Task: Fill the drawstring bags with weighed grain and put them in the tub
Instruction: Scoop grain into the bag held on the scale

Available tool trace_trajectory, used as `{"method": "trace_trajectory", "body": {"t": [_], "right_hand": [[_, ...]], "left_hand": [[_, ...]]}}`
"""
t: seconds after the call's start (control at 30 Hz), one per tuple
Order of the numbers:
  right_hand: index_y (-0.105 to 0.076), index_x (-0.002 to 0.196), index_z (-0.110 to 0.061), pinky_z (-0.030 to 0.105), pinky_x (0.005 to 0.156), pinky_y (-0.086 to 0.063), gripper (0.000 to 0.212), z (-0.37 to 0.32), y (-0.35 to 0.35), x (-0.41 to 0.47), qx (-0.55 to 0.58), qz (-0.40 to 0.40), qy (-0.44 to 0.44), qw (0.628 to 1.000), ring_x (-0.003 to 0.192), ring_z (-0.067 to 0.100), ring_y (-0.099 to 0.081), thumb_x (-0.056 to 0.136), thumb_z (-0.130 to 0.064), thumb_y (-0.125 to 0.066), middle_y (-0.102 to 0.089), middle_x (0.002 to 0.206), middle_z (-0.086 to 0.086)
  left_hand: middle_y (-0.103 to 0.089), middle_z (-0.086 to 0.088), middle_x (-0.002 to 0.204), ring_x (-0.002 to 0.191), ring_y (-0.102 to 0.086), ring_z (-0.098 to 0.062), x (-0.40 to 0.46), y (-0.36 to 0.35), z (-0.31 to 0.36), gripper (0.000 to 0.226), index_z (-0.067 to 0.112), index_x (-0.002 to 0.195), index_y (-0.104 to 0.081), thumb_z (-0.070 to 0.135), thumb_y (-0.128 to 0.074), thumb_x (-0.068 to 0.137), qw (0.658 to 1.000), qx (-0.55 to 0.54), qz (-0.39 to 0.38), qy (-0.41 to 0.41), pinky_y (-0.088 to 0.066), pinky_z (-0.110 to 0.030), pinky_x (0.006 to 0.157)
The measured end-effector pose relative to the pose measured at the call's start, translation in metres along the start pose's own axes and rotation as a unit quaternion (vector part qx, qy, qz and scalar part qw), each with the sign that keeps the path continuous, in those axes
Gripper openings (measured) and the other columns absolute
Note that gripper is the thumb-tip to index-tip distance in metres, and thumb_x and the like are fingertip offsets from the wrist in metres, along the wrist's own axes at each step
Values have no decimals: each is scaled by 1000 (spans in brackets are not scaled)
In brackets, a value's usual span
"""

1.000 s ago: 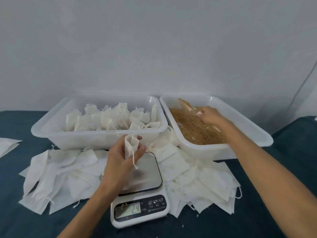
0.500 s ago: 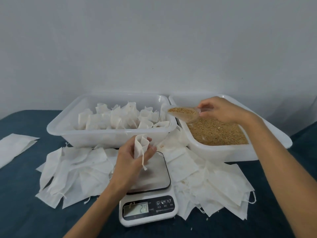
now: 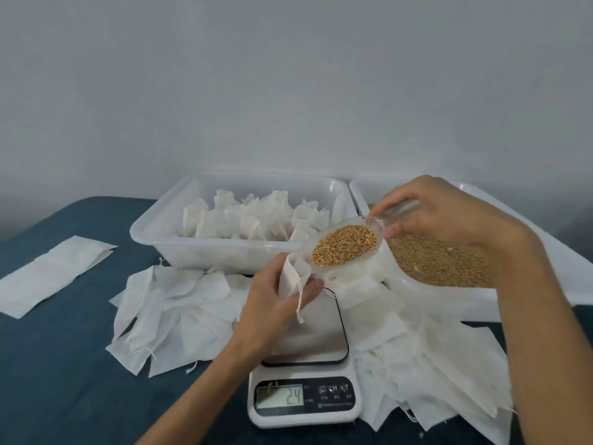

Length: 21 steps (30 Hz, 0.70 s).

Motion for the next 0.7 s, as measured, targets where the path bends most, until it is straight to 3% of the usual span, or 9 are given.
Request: {"method": "trace_trajectory", "body": {"t": [0.13,0.27,0.37,0.43,0.5,0.6,0.7], "right_hand": [[-76,86,-50,22,91,-41,30,-9,6,-4,-29,12,10,999,103,-8,-60,69,-30,-90,-71,97,-30],[-70,81,-54,15,93,-29,34,-20,7,-10,-61,30,20,998,108,-1,-56,71,-28,-90,-68,101,-29],[-68,86,-54,31,108,-26,35,-25,7,-15,-72,43,9,996,117,14,-52,73,-28,-88,-71,109,-14],[-68,90,-52,33,121,-13,34,-27,8,-18,-84,46,8,995,116,14,-56,74,-29,-87,-71,111,-9],[-71,95,-49,31,122,-9,32,-25,7,-25,-90,48,3,995,112,12,-58,75,-30,-87,-71,112,-11],[-72,101,-48,34,113,-25,32,-19,3,-37,-91,44,-16,995,114,16,-56,77,-32,-85,-69,110,-15],[-75,105,-43,32,105,-30,32,-18,0,-41,-92,42,-25,995,112,14,-58,77,-30,-85,-70,112,-12]], "left_hand": [[-78,3,107,100,-72,-18,-1,0,1,28,24,115,-73,30,-80,88,1000,3,-5,0,-58,-29,84],[-78,6,107,101,-73,-12,-3,-3,2,29,24,115,-73,31,-78,87,1000,-5,-13,3,-57,-25,84],[-79,4,110,106,-73,-16,-4,-8,0,31,24,116,-72,31,-78,87,1000,2,-19,13,-58,-43,96],[-79,3,110,108,-73,-17,-6,-11,1,29,25,115,-72,30,-78,87,1000,0,-26,16,-56,-47,101],[-78,5,112,111,-72,-15,-8,-13,2,29,25,116,-72,28,-79,88,999,-5,-31,21,-55,-41,103],[-78,12,112,110,-71,-7,-9,-14,2,28,29,116,-72,20,-82,91,999,-4,-31,29,-54,-24,98],[-78,14,109,106,-71,-4,-10,-14,-1,32,33,115,-71,20,-84,89,999,12,-19,39,-52,-18,90]]}}
Point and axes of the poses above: each hand's wrist, its own x-axis towards the middle knuckle, its own y-axis out of the back of the hand, z = x × y, the point moved 8 cm from there along x, towards the middle knuckle
